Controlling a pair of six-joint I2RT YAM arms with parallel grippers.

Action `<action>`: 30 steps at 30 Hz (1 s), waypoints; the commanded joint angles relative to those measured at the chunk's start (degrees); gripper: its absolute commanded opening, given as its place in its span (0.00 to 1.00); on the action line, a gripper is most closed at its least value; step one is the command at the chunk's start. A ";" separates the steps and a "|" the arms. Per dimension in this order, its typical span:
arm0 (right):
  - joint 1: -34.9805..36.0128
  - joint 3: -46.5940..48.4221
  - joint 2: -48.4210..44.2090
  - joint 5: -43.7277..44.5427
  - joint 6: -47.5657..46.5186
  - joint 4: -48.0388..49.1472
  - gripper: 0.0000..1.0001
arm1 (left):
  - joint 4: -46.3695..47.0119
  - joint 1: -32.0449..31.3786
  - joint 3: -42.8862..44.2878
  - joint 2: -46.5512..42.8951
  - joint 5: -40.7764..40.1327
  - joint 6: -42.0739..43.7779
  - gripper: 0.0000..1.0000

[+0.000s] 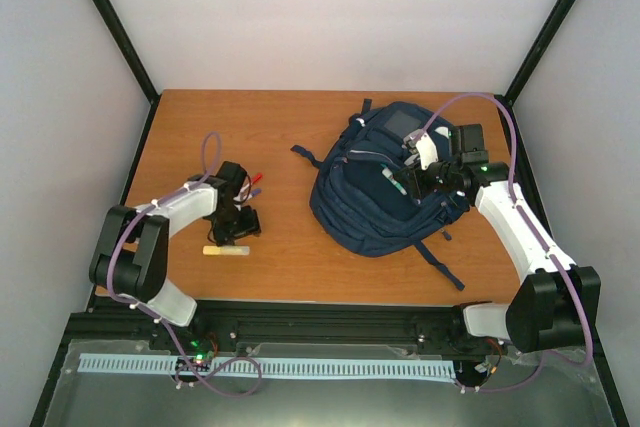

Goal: Pack the student bag
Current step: Pick up the stationery from the center of the board.

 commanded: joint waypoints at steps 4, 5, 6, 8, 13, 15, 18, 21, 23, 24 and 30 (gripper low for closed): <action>-0.76 0.43 -1.86 -3.37 -0.86 2.59 0.03 | -3.43 -2.75 -0.18 -2.86 -3.65 -4.16 0.71; -0.78 0.47 -1.79 -3.45 -0.94 2.63 0.03 | -3.95 -2.77 0.07 -4.86 -5.00 -5.73 0.71; -0.78 0.50 -1.71 -3.50 -0.95 2.51 0.03 | -4.72 -2.77 0.41 -7.26 -6.72 -7.71 0.71; -0.87 0.59 -1.55 -3.77 -1.02 2.36 0.03 | -5.93 -2.77 0.28 -11.96 -9.34 -12.10 0.71; -0.95 0.63 -1.43 -4.21 -1.12 2.19 0.03 | -7.63 -2.77 -1.71 -17.78 -10.64 -21.14 0.71; -0.96 0.62 -1.34 -4.33 -1.18 2.19 0.03 | -8.03 -2.72 -2.83 -17.45 -10.00 -24.33 0.67; -0.96 0.63 -1.33 -4.44 -1.25 2.09 0.03 | -7.78 -2.80 -4.38 -16.31 -9.37 -28.69 0.60; -0.96 0.63 -1.29 -4.42 -1.32 2.00 0.03 | -7.09 -2.71 -5.64 -16.47 -10.68 -32.13 0.54; -1.04 0.64 -1.24 -4.51 -1.45 1.93 0.03 | -6.43 -2.68 -5.84 -16.38 -11.40 -33.14 0.53; -1.05 0.64 -1.17 -4.55 -1.47 1.93 0.03 | -6.17 -2.68 -5.82 -16.19 -11.75 -33.55 0.53; -1.22 0.67 -1.02 -4.68 -1.54 1.83 0.03 | -4.69 -2.25 -5.12 -11.77 -12.21 -33.57 0.48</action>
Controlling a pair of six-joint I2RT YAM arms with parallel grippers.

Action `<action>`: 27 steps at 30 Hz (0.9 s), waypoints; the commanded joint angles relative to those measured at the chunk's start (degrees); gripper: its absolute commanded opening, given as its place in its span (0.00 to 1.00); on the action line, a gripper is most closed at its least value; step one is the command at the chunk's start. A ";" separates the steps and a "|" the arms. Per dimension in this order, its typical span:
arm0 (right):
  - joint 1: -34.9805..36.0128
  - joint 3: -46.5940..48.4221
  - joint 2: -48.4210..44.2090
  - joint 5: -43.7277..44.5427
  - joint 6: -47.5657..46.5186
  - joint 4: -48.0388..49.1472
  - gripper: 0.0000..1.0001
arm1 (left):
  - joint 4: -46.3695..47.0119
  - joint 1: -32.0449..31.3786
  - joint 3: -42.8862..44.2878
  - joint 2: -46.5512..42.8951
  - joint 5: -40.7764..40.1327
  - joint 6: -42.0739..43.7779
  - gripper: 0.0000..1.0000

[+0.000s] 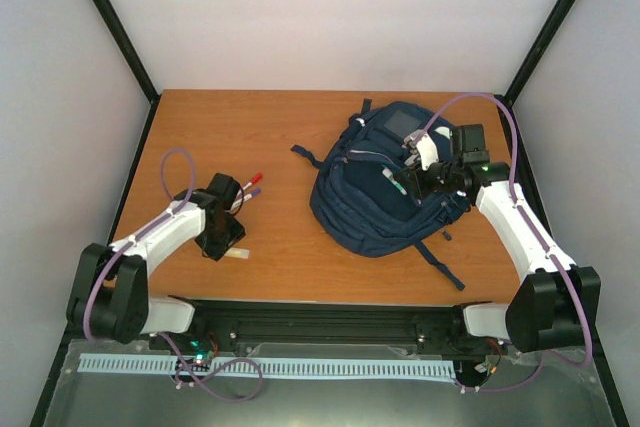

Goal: Pack the student bag
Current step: Pick up the stationery from the center of the board.

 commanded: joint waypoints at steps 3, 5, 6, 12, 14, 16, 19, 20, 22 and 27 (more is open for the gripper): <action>-0.92 0.62 -1.00 -3.65 -0.49 2.26 0.03 | 1.56 0.48 1.74 5.12 -0.90 -2.27 0.47; -1.02 0.64 -0.90 -3.71 -0.53 2.18 0.03 | 1.91 0.73 1.95 6.51 -0.75 -2.16 0.46; -1.05 0.64 -0.82 -3.74 -0.57 2.19 0.03 | 2.11 0.90 1.96 7.06 -0.75 -2.16 0.45; -1.28 0.64 -0.42 -4.00 -0.68 1.97 0.03 | 3.59 1.63 2.01 9.80 0.15 -1.59 0.35; -1.29 0.72 -0.30 -4.09 -0.78 2.01 0.03 | 4.10 1.72 2.02 10.46 0.93 -1.40 0.30; -1.29 0.69 -0.30 -4.10 -0.77 1.95 0.03 | 4.27 1.65 2.08 10.74 1.59 -1.24 0.25; -1.38 0.66 -0.35 -4.17 -0.78 2.01 0.03 | 3.15 1.59 3.14 9.75 2.53 -0.53 0.17; -1.42 0.72 -0.44 -4.18 -0.78 2.00 0.03 | 2.41 1.51 3.80 8.75 3.19 -0.13 0.15; -1.47 0.58 -0.57 -4.36 -0.68 2.05 0.03 | 1.53 0.72 5.51 5.96 5.01 0.46 0.13; -1.47 0.59 -0.96 -5.19 -0.61 2.30 0.03 | 3.31 -4.66 13.79 1.54 7.50 5.21 0.01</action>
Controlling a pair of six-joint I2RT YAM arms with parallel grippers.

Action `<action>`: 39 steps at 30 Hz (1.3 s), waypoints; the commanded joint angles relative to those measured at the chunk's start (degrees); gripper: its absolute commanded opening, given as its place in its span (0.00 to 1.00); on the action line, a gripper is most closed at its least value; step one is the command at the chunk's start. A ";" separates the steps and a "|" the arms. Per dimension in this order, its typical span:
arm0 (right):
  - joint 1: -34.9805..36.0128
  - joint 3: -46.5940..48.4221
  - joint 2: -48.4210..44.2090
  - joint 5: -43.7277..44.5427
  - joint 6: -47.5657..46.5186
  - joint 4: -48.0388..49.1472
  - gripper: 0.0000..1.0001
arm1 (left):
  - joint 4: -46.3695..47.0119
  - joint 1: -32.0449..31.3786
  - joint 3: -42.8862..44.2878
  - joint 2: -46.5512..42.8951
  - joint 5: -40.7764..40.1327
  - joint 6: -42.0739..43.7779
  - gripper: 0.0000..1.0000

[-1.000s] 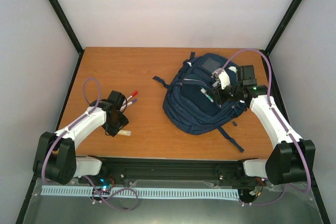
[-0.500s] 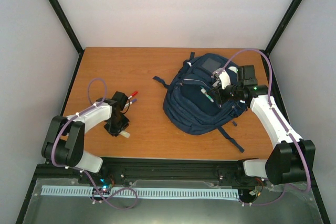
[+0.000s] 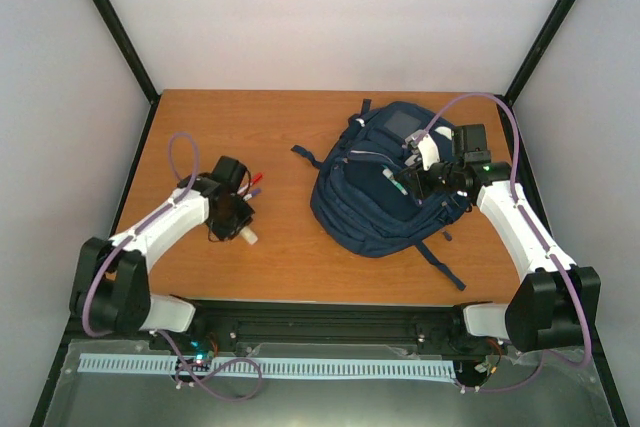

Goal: Pack the student bag
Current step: Pick up the stationery from the center of the board, then place the stationery in the student bag.

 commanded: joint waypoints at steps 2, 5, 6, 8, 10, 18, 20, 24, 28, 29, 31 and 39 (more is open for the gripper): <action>-0.79 1.11 -0.97 -5.42 -0.02 2.41 0.03 | 7.97 -7.48 10.49 -2.81 8.55 8.93 0.01; -0.83 1.35 -1.53 -8.06 0.55 2.50 0.03 | 16.88 -12.79 12.87 -1.01 14.63 14.43 0.01; -0.83 1.25 -1.83 -8.26 0.71 2.75 0.03 | 20.11 -14.32 12.84 -0.56 16.71 15.59 0.01; -0.83 1.07 -2.31 -8.16 0.89 3.06 0.03 | 31.73 -16.44 10.59 -0.16 24.54 16.88 0.01; -0.88 1.63 -2.36 -8.48 1.33 2.99 0.03 | 46.12 -18.39 6.54 0.15 32.58 14.55 0.01; -0.91 7.02 0.29 -11.75 3.70 1.93 0.03 | 57.15 -28.24 13.16 9.11 37.00 17.30 0.01; -0.87 8.71 1.01 -12.22 3.86 0.99 0.03 | 59.41 -28.85 15.20 12.39 36.98 15.28 0.01; -0.92 11.55 1.04 -11.79 3.59 -0.91 0.03 | 64.25 -28.94 16.60 16.94 33.56 9.62 0.01; -0.91 12.94 0.26 -11.83 4.23 -1.37 0.03 | 61.58 -28.90 19.75 20.33 25.47 6.52 0.01; -0.92 13.14 0.14 -12.10 4.59 -1.31 0.03 | 61.00 -28.77 20.78 21.57 23.85 5.23 0.01; -0.92 13.61 0.05 -12.61 5.21 -1.14 0.03 | 62.15 -28.52 22.27 23.64 22.15 1.69 0.01; -0.84 13.89 0.03 -14.52 6.14 -0.83 0.03 | 65.99 -27.81 22.75 27.40 10.82 -12.17 0.01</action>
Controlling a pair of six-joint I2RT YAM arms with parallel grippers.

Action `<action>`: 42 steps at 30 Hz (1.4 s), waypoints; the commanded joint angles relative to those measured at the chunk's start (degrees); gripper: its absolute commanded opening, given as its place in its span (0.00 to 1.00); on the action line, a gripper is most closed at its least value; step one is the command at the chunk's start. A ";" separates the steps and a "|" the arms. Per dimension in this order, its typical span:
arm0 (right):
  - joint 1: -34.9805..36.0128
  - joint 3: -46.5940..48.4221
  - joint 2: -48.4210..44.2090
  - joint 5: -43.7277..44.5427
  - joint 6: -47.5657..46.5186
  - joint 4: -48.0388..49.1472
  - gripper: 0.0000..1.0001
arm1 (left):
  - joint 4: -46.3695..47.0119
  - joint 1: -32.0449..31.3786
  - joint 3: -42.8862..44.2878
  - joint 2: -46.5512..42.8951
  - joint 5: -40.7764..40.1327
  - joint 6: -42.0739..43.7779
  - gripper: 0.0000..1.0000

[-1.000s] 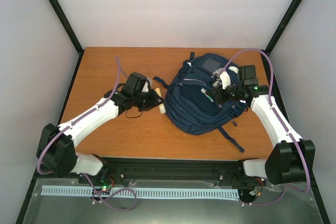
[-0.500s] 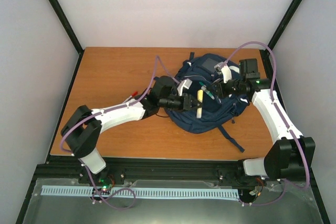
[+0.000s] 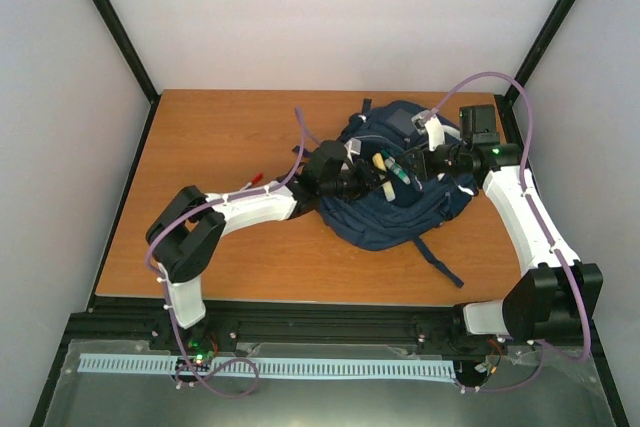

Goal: Pack the student bag
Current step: Place the stationery in the student bag, then pick up the stationery from the center of the board.

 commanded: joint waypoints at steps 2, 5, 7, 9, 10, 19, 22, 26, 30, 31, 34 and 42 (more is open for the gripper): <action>0.13 2.51 -3.18 -9.67 1.65 5.35 0.03 | 4.21 1.07 2.42 3.10 -9.31 -10.95 0.15; 0.18 1.34 -4.03 -8.93 1.77 6.18 0.03 | 4.16 1.12 3.79 4.36 -7.73 -11.37 0.33; 0.15 0.83 -4.55 -8.54 1.65 6.47 0.03 | 3.54 1.12 4.23 4.50 -6.63 -10.89 0.38; 0.11 0.34 -4.75 -8.20 1.51 6.64 0.03 | 3.36 1.12 4.00 3.75 -5.73 -9.88 0.39; 0.11 0.17 -4.77 -8.09 1.43 6.82 0.03 | 3.03 1.12 3.76 3.04 -5.20 -8.87 0.40; -0.07 -5.68 -5.21 -4.11 -1.45 10.52 0.03 | -21.45 0.69 4.60 -8.63 -5.27 12.81 0.48; -0.22 -7.46 -5.38 -3.58 -2.35 11.32 0.03 | -35.95 0.73 4.35 -13.27 -10.03 23.15 0.51; -0.33 -8.69 -5.51 -4.07 -3.21 11.41 0.03 | -49.36 2.37 1.55 -18.91 -22.55 31.25 0.53; -0.42 -8.99 -5.57 -4.46 -3.31 11.42 0.03 | -57.09 10.77 -1.78 -22.82 -35.03 36.05 0.67; -0.50 -9.00 -5.60 -4.58 -3.33 11.37 0.03 | -57.36 13.29 -2.96 -23.36 -36.11 36.93 0.69; -0.59 -9.17 -5.77 -4.84 -3.43 11.29 0.03 | -57.58 19.87 -5.03 -22.76 -36.03 38.61 0.81; -1.15 -9.54 -6.21 -5.16 -3.59 11.01 0.03 | -63.04 28.62 -0.22 -8.26 -32.03 39.08 0.87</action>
